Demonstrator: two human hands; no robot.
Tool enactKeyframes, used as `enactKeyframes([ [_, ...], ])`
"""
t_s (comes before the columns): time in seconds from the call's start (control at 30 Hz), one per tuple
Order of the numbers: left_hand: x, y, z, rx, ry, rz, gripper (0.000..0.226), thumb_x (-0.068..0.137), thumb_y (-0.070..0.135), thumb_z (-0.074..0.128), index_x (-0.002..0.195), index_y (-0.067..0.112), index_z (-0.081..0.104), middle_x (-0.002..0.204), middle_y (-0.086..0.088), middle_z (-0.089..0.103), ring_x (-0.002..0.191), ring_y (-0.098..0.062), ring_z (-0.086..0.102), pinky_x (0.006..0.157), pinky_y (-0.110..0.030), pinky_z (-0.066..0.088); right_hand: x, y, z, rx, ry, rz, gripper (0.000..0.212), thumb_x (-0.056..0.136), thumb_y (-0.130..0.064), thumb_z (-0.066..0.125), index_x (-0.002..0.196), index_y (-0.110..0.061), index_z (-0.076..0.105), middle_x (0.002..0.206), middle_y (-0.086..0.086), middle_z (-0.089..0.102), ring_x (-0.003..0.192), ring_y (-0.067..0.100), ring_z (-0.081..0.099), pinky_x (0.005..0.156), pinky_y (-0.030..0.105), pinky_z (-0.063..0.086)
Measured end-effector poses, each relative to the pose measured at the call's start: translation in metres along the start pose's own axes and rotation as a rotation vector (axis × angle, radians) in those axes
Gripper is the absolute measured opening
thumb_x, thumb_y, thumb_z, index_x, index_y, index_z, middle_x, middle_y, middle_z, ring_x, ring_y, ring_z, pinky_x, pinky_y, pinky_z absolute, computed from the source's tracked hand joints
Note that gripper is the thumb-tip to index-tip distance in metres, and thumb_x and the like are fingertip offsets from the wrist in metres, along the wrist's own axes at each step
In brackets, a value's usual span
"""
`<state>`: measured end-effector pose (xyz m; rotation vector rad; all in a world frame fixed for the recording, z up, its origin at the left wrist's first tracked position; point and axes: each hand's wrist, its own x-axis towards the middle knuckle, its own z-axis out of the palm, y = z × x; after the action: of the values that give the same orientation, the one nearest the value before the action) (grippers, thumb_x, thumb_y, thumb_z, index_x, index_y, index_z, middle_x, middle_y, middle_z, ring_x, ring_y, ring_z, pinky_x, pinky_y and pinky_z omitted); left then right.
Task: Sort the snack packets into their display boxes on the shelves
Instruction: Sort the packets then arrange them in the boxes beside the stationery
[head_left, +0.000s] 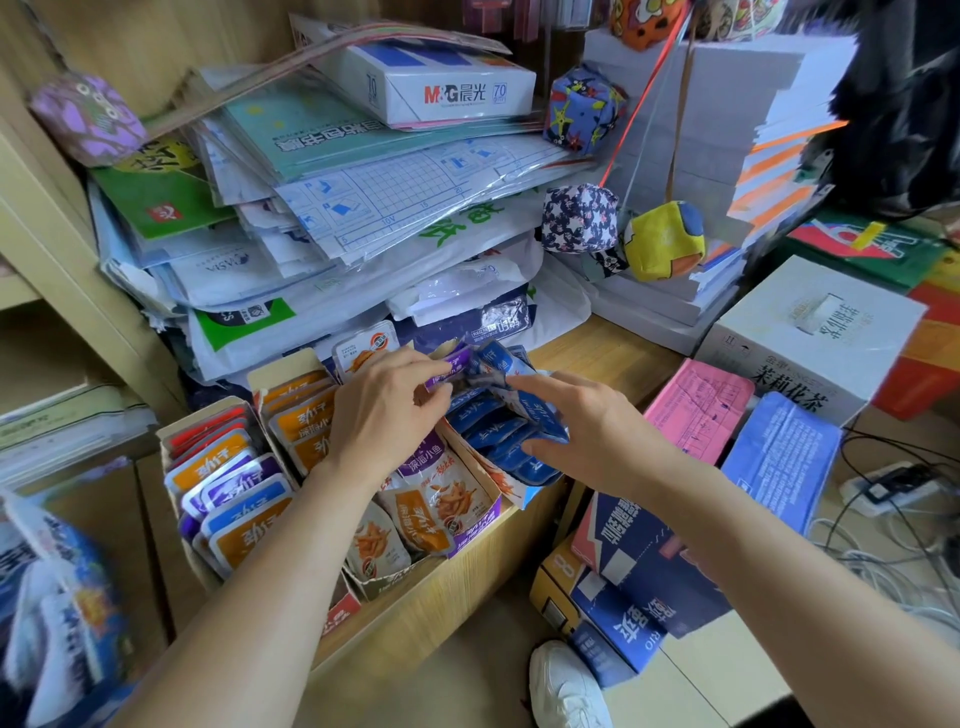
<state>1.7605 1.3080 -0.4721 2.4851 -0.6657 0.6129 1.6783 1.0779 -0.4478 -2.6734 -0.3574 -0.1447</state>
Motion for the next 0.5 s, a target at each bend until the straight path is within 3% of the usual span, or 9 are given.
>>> enactKeyframes([
  [0.1, 0.000, 0.000, 0.002, -0.056, 0.036, -0.044, 0.018, 0.092, 0.023, 0.070, 0.108, 0.021, 0.079, 0.093, 0.005, 0.075, 0.085, -0.010, 0.055, 0.068, -0.025, 0.042, 0.000, -0.002, 0.000, 0.008, -0.007, 0.004, 0.070, 0.089, -0.031, 0.073, 0.150, -0.034, 0.039, 0.126, -0.003, 0.058, 0.093, 0.009, 0.052, 0.078, 0.026, 0.051],
  [0.33, 0.005, 0.011, -0.016, -0.196, 0.223, 0.015, 0.018, 0.089, 0.004, 0.070, 0.103, 0.011, 0.079, 0.093, 0.000, 0.076, 0.085, -0.012, 0.067, 0.077, -0.031, 0.057, 0.003, -0.007, -0.002, -0.010, 0.007, 0.028, 0.067, 0.090, -0.034, 0.070, 0.149, -0.037, 0.040, 0.110, -0.010, 0.053, 0.088, 0.011, 0.051, 0.073, 0.030, 0.051],
  [0.5, 0.001, 0.021, -0.044, -0.426, 0.327, -0.047, 0.015, 0.094, 0.005, 0.068, 0.105, 0.012, 0.076, 0.099, 0.004, 0.074, 0.093, -0.004, 0.070, 0.073, -0.016, 0.055, 0.008, -0.011, -0.001, -0.069, 0.176, 0.014, 0.053, 0.087, -0.042, 0.072, 0.136, -0.026, 0.059, 0.114, -0.001, 0.065, 0.106, 0.020, 0.051, 0.083, 0.033, 0.047],
])
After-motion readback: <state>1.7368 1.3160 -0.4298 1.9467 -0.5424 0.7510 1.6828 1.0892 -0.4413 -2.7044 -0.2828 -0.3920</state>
